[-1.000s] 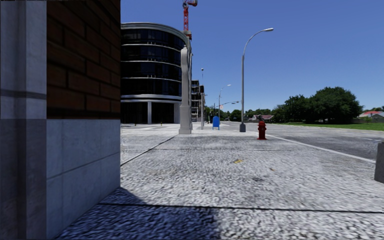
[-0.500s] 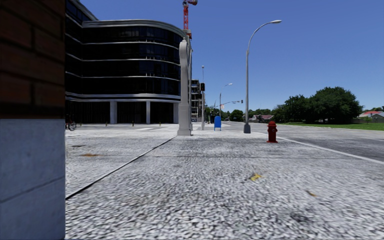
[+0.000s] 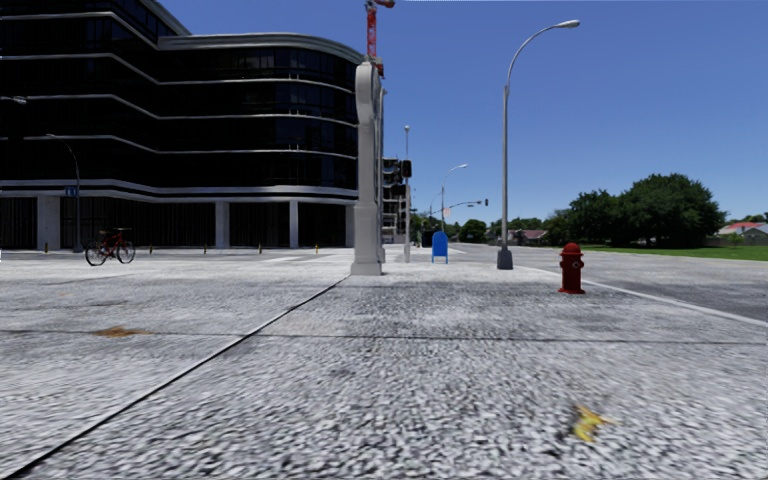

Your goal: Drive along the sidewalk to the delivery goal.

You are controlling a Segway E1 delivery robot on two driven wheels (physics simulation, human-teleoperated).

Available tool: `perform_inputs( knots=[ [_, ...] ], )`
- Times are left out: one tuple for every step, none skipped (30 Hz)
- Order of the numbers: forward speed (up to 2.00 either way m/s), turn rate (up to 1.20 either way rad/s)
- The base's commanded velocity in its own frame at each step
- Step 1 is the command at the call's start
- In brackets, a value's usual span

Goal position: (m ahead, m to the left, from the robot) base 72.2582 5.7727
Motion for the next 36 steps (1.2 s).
perform_inputs(
  knots=[
    [1.99, 0.28],
    [1.99, 0.33],
    [1.99, 0.39],
    [1.99, 0.41],
    [1.99, 0.43],
    [1.99, 0.43],
    [1.99, 0.44],
    [1.99, 0.44],
    [1.99, 0.44],
    [1.99, 0.44],
    [1.99, 0.44],
    [1.99, 0.44],
    [1.99, 0.44],
    [1.99, 0.45],
    [1.99, 0.45],
    [1.99, 0.45],
    [1.99, 0.45],
    [1.99, 0.45],
    [1.99, 0.45],
    [1.99, 0.45],
    [1.99, 0.45],
    [2.0, 0.41],
    [2.0, 0.14],
    [2.0, 0.14],
    [2.0, 0.0],
    [2.0, 0.0],
    [2.0, 0.0],
    [2.0, 0.0],
    [2.0, 0.0],
    [2.0, 0.0],
    [2.0, 0.0],
    [2.0, 0.0],
    [2.0, 0.0],
    [2.0, 0.0],
    [2.0, 0.0],
    [2.0, 0.0]
  ],
)
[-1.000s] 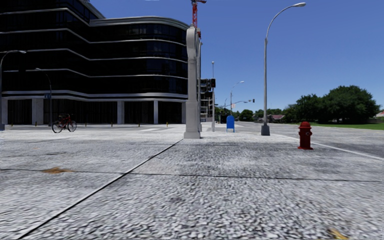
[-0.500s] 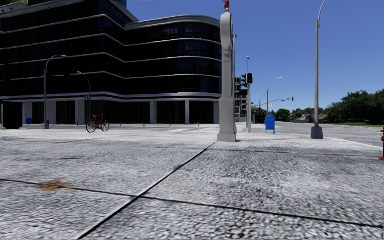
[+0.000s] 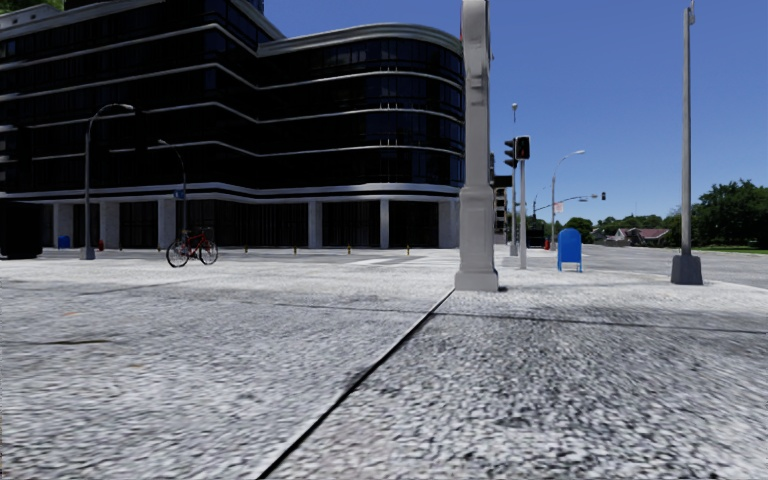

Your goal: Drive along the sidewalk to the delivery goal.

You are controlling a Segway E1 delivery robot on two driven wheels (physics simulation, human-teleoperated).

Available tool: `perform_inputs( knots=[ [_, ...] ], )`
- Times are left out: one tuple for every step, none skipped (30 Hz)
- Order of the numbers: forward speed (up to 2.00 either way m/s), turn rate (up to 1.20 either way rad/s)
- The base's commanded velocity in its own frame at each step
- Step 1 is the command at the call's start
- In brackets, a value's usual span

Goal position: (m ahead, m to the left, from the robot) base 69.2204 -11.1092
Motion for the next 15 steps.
perform_inputs(
  knots=[
    [2.0, 0.0],
    [2.0, 0.0],
    [2.0, 0.0],
    [2.0, 0.0],
    [2.0, 0.0],
    [2.0, 0.0],
    [2.0, 0.0],
    [2.0, 0.0],
    [2.0, 0.0],
    [2.0, 0.0],
    [2.0, 0.0],
    [2.0, 0.0],
    [2.0, 0.0],
    [2.0, 0.0],
    [2.0, 0.0]
  ],
)
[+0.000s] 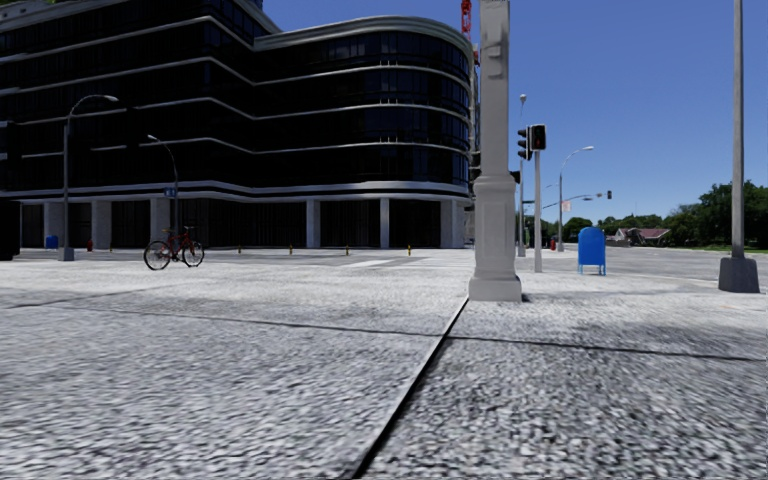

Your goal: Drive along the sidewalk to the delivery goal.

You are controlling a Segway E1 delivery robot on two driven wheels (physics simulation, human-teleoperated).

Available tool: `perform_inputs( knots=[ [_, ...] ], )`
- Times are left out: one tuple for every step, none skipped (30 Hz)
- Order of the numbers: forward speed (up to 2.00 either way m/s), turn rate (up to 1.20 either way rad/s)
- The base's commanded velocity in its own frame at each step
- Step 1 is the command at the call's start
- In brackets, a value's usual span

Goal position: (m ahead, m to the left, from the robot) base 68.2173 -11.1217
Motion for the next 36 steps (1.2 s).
perform_inputs(
  knots=[
    [2.0, 0.0],
    [2.0, 0.0],
    [2.0, 0.0],
    [2.0, 0.0],
    [2.0, 0.0],
    [2.0, 0.0],
    [2.0, 0.0],
    [2.0, 0.0],
    [2.0, 0.0],
    [2.0, 0.0],
    [2.0, 0.0],
    [2.0, 0.0],
    [2.0, 0.0],
    [2.0, 0.0],
    [2.0, 0.0],
    [2.0, 0.0],
    [2.0, 0.0],
    [2.0, 0.0],
    [2.0, 0.0],
    [2.0, 0.0],
    [2.0, 0.0],
    [2.0, 0.0],
    [2.0, 0.0],
    [2.0, 0.0],
    [2.0, 0.0],
    [2.0, 0.0],
    [2.0, 0.0],
    [2.0, 0.0],
    [2.0, 0.0],
    [2.0, 0.0],
    [2.0, 0.0],
    [2.0, 0.0],
    [2.0, 0.0],
    [2.0, 0.0],
    [2.0, 0.0],
    [2.0, 0.0]
  ],
)
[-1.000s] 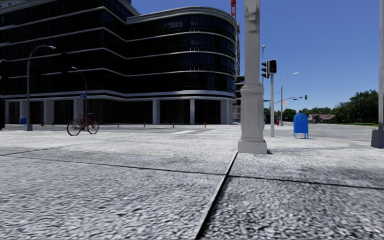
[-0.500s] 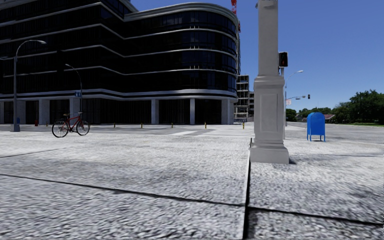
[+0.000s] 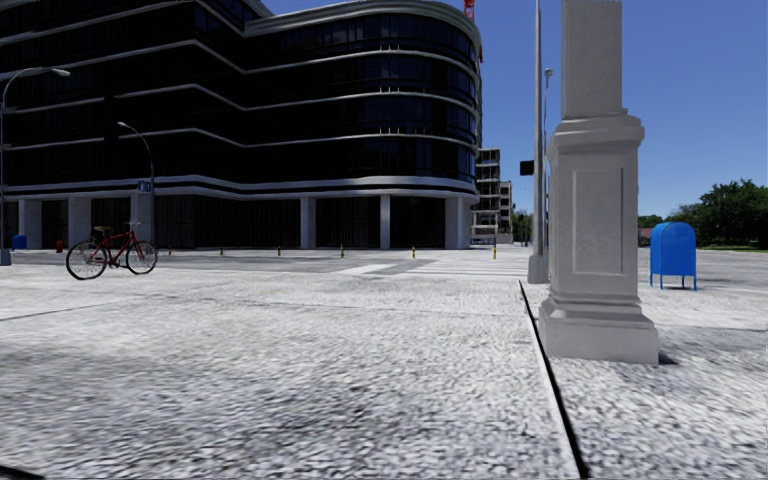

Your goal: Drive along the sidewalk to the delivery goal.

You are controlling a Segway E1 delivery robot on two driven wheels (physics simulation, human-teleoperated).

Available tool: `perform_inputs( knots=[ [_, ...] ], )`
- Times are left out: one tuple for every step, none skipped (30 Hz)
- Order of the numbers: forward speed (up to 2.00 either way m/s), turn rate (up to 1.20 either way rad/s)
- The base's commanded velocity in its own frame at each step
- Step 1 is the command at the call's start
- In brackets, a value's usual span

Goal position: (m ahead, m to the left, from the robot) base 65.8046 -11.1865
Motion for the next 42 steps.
perform_inputs(
  knots=[
    [2.0, 0.0],
    [2.0, 0.0],
    [2.0, 0.0],
    [2.0, 0.0],
    [2.0, 0.0],
    [2.0, 0.0],
    [2.0, -0.08],
    [2.0, -0.15],
    [2.0, -0.19],
    [2.0, -0.19],
    [2.0, -0.21],
    [2.0, -0.23],
    [2.0, -0.24],
    [2.0, -0.26],
    [2.0, -0.26],
    [2.0, -0.27],
    [2.0, -0.27],
    [2.0, -0.27],
    [2.0, -0.27],
    [2.0, -0.28],
    [2.0, -0.28],
    [2.0, -0.28],
    [2.0, -0.28],
    [2.0, -0.28],
    [2.0, -0.28],
    [2.0, -0.28],
    [2.0, -0.28],
    [2.0, -0.28],
    [2.0, -0.28],
    [2.0, -0.28],
    [2.0, -0.28],
    [2.0, -0.28],
    [2.0, -0.28],
    [2.0, -0.28],
    [2.0, -0.28],
    [2.0, -0.28],
    [2.0, -0.28],
    [2.0, -0.28],
    [2.0, -0.28],
    [2.0, -0.28],
    [2.0, -0.28],
    [2.0, -0.28]
  ],
)
